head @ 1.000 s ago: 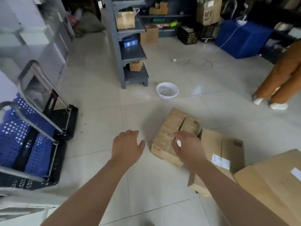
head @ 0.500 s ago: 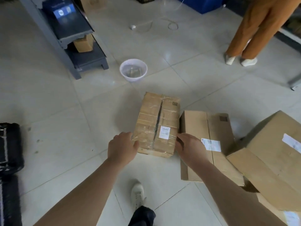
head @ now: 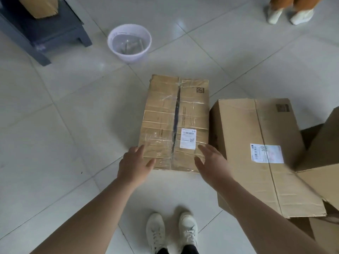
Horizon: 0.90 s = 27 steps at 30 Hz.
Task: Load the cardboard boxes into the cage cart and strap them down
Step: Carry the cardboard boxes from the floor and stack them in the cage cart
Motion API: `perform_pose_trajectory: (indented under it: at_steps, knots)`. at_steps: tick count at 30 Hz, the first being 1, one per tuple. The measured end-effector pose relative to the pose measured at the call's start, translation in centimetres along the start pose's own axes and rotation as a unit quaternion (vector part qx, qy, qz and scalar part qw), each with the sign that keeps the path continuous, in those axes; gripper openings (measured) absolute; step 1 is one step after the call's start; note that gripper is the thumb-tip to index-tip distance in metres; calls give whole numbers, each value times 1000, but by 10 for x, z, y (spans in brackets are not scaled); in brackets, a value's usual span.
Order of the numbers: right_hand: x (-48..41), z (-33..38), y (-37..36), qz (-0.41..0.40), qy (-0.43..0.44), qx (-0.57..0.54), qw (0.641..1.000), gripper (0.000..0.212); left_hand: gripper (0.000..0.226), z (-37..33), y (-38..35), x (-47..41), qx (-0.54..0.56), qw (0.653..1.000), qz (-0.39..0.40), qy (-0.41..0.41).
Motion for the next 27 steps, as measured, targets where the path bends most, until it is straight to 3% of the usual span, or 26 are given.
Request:
perform_pose_trajectory:
  at_steps: [6,14,20,27]
  knots:
    - [-40,-42,-102,47,-31,17,998,54,70,36,-97,-60,-25,999,17,23]
    - [-74,-93,-187,40,-104,-28,993,68,92,75,-176,-112,-34,997,43,54]
    - [-82,-114,-212,37,-150,-97,983,80,107,84,-199,-125,64,995,21,74]
    - [-83,-107,-202,-5,-142,-139,980,83,109,78,-190,-126,86,995,-11,58]
Point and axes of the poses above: each hand's wrist, its own x-axis away from the middle knuckle, its own y-axis out of the back of the hand, z = x × y, the point moved 7 cm from there along -x, towards the middle knuckle, and after that the axes turned 9 degrees about -z, right-handed, at the moved point
